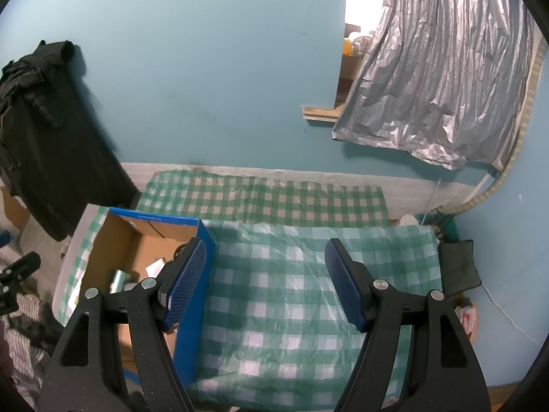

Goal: Organize rigid objects

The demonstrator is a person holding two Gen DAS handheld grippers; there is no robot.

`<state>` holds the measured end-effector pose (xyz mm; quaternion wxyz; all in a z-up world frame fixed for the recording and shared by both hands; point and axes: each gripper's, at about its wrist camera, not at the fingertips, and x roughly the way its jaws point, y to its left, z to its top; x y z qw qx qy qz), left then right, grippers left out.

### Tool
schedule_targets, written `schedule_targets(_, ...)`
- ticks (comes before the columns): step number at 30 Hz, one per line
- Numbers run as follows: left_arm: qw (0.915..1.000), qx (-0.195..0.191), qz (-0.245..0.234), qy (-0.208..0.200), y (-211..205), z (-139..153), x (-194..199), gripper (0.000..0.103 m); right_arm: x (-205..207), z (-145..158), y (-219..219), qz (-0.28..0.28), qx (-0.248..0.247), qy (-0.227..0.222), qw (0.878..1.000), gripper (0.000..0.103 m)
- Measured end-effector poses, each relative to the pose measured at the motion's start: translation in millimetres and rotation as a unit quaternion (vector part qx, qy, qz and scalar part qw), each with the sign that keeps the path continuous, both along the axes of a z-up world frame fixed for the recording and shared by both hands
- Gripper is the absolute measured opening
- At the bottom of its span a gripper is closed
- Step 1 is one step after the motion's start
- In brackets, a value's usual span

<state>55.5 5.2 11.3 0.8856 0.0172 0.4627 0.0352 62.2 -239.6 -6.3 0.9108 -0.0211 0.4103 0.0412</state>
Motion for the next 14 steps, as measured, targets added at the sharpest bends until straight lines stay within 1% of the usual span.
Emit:
schedule_targets(10, 1.0000, 0.005, -0.006, -0.004, -0.5, 0.5, -7.3, 0.102, -2.8, -1.6, -0.7, -0.001, 0.000, 0.003, 1.000, 0.071)
schedule_targets(14, 1.0000, 0.006, -0.006, 0.002, -0.7, 0.0, -3.3, 0.101, -4.7, -3.4, 0.4, -0.002, 0.000, 0.006, 1.000, 0.071)
